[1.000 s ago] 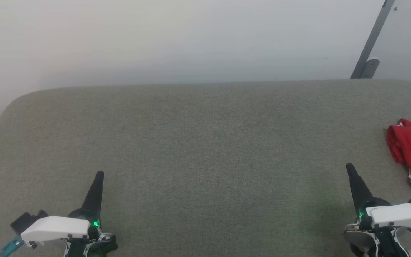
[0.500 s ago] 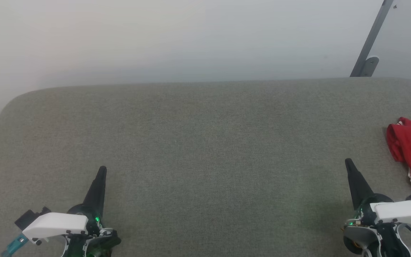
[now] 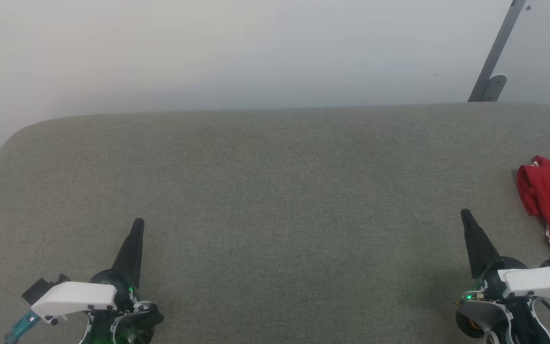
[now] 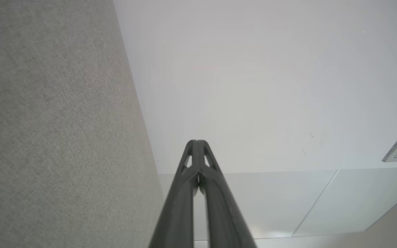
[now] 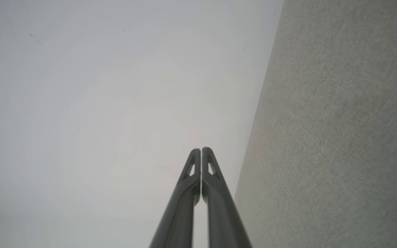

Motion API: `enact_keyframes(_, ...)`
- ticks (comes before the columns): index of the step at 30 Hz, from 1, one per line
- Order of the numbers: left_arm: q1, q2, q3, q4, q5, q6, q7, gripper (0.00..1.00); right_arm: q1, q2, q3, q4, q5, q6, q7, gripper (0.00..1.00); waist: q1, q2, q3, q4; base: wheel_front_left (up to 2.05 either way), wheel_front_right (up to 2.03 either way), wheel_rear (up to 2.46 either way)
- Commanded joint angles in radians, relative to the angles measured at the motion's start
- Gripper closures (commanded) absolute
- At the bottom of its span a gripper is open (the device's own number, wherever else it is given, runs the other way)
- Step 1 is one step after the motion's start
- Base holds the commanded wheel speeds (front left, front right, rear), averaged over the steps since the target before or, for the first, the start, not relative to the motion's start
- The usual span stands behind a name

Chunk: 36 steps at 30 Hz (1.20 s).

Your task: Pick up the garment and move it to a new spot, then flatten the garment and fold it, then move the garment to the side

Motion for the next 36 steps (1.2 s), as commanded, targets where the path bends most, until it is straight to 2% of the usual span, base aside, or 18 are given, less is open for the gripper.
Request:
enact_keyframes(1,-0.01,-0.003,0.003,0.0,-0.003,-0.005,0.003,1.0,-0.005,0.003,0.0,-0.005,0.004,0.0,0.003,1.0,0.0,-0.0001,0.0,0.0,0.0,0.0,0.0)
enact_keyframes(36,-0.01,-0.003,0.003,-0.001,-0.004,-0.005,0.003,1.0,-0.005,0.003,0.001,-0.005,0.004,0.0,0.003,1.0,0.0,-0.0001,0.0,0.0,0.0,0.0,0.0)
